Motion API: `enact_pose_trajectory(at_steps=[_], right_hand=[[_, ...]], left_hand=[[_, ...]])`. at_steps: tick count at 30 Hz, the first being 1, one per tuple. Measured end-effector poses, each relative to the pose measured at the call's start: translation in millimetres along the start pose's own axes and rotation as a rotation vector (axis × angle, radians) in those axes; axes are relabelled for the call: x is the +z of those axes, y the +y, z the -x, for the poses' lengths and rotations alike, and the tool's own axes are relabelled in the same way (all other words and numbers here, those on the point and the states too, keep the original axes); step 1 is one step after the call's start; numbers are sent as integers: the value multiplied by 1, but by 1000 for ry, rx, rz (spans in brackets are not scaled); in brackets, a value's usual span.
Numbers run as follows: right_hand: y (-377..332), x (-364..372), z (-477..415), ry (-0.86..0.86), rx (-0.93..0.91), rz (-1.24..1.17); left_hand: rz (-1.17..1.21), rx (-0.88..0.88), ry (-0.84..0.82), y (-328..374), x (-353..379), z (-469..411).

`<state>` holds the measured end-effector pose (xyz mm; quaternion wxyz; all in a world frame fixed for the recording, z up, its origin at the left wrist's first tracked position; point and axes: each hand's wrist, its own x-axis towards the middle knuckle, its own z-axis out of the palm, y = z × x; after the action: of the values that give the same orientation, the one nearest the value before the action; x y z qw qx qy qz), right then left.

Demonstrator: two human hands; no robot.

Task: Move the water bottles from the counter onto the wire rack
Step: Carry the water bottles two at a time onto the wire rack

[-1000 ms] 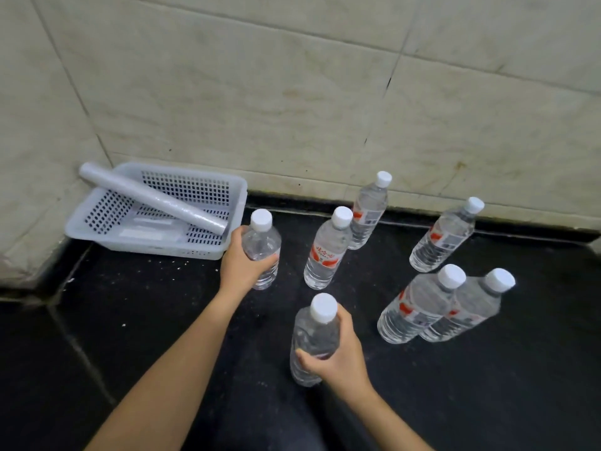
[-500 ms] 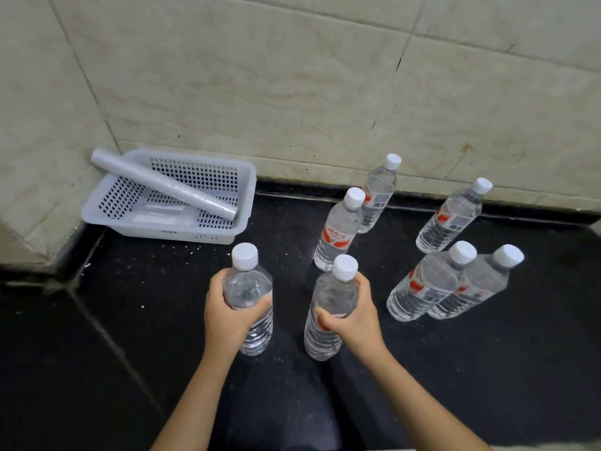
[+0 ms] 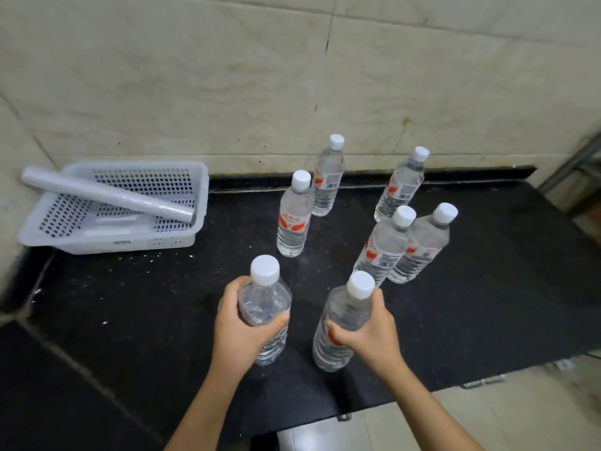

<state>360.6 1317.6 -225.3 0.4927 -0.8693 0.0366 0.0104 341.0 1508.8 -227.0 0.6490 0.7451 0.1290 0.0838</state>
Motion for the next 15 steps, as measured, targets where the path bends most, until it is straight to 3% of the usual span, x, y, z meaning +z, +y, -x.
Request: enact_pose_trajectory(at_steps=[7, 15], right_hand=[[40, -77, 24, 168, 65, -50], [112, -213, 70, 375, 103, -89]], left_hand=[[-16, 46, -183, 19, 75, 25], [-18, 110, -320, 43, 212, 79]])
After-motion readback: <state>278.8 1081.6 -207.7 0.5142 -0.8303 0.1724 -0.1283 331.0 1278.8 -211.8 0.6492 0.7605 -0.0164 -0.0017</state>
